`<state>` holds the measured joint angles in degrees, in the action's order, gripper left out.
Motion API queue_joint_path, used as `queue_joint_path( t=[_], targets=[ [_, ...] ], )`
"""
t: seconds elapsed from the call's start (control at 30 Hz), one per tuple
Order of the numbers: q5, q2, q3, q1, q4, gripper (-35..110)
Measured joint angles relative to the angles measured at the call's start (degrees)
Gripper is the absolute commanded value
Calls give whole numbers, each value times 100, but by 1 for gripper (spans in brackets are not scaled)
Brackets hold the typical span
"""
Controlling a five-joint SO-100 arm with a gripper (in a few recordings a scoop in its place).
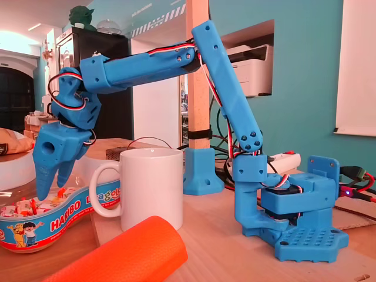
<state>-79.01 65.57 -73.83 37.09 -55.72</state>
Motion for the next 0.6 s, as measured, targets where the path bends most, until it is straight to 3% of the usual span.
queue_joint_path(
  t=[0.6],
  targets=[
    [26, -290, 0, -79, 0, 28]
  ],
)
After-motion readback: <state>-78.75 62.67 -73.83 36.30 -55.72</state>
